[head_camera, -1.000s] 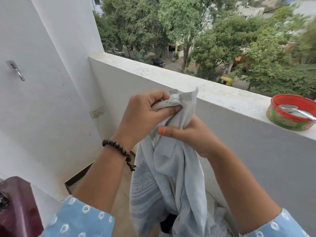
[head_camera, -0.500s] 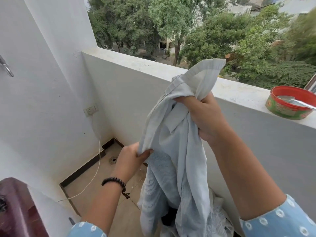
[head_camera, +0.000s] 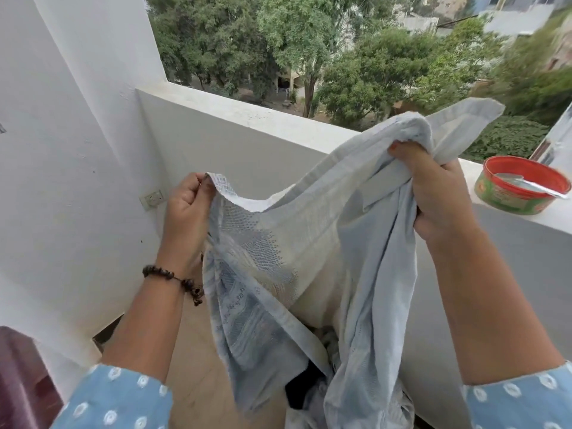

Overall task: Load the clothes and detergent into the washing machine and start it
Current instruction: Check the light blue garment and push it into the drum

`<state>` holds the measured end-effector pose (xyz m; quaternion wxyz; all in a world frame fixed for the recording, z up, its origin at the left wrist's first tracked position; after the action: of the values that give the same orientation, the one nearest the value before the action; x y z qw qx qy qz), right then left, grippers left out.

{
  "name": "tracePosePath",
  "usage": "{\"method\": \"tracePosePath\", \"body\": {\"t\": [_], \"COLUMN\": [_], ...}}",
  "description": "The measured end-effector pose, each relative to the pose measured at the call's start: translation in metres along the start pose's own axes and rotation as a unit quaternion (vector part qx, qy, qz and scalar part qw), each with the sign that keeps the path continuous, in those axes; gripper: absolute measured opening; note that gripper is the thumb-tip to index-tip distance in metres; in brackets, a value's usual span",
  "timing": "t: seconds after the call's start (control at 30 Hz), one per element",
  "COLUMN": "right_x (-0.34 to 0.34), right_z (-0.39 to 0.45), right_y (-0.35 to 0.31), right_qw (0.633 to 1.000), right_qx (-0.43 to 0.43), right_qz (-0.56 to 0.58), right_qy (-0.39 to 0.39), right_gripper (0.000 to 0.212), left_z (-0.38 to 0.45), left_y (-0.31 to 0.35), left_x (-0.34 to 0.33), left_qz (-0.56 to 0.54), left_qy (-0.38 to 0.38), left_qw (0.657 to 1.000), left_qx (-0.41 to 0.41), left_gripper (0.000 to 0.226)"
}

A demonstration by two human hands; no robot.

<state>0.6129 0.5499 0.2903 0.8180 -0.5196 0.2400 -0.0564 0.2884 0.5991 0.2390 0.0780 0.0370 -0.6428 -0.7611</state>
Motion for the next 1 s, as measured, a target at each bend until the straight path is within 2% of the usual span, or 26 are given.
{"method": "tracePosePath", "body": {"t": [0.13, 0.2, 0.3, 0.4, 0.47, 0.53, 0.67, 0.77, 0.93, 1.0], "right_x": [-0.018, -0.039, -0.081, -0.101, -0.099, -0.092, -0.078, -0.076, -0.067, -0.061], "right_z": [-0.011, -0.025, -0.060, -0.078, -0.071, -0.058, -0.034, -0.023, -0.011, -0.007], "right_y": [0.033, 0.051, 0.072, 0.076, 0.071, 0.066, 0.060, 0.054, 0.041, 0.041], "right_qw": [0.997, 0.991, 0.964, 0.944, 0.947, 0.957, 0.976, 0.981, 0.983, 0.985], "right_qx": [-0.058, -0.087, -0.125, -0.122, -0.092, -0.074, -0.050, -0.050, -0.043, -0.037], "right_qz": [0.000, 0.006, 0.051, 0.071, 0.050, 0.032, 0.013, 0.022, 0.049, 0.036], "right_qy": [-0.042, -0.103, -0.229, -0.299, -0.302, -0.280, -0.211, -0.187, -0.173, -0.167], "right_gripper": [0.008, 0.019, 0.021, 0.020, 0.022, 0.018, 0.008, 0.009, 0.016, 0.015], "left_z": [-0.006, -0.016, -0.026, -0.025, -0.022, -0.023, -0.053, -0.070, -0.074, -0.072], "left_y": [0.046, 0.065, 0.081, 0.075, 0.063, 0.046, 0.000, -0.046, -0.124, -0.152], "left_x": [-0.037, -0.063, -0.089, -0.093, -0.082, -0.072, -0.086, -0.097, -0.071, -0.052], "left_qz": [0.018, 0.049, 0.134, 0.156, 0.156, 0.137, 0.072, 0.114, 0.220, 0.253], "left_qy": [-0.090, -0.134, -0.136, -0.124, -0.091, -0.080, -0.205, -0.249, -0.238, -0.226], "left_qw": [0.995, 0.987, 0.971, 0.968, 0.974, 0.982, 0.976, 0.960, 0.936, 0.928], "left_qx": [-0.041, -0.079, -0.145, -0.150, -0.138, -0.104, -0.011, 0.054, 0.140, 0.155], "left_gripper": [0.026, 0.019, 0.013, 0.009, 0.004, 0.011, 0.027, 0.031, 0.029, 0.046]}}
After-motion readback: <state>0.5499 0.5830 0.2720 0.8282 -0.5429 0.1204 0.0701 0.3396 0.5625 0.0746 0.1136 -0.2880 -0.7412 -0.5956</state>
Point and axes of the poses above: each hand's wrist, its own z-axis towards the middle knuckle, its own x-axis out of the back of the hand, y = z × x, the point moved 9 cm from there along z, towards the middle knuckle, and after that the axes turned 11 degrees about x, right-handed, at the moved point
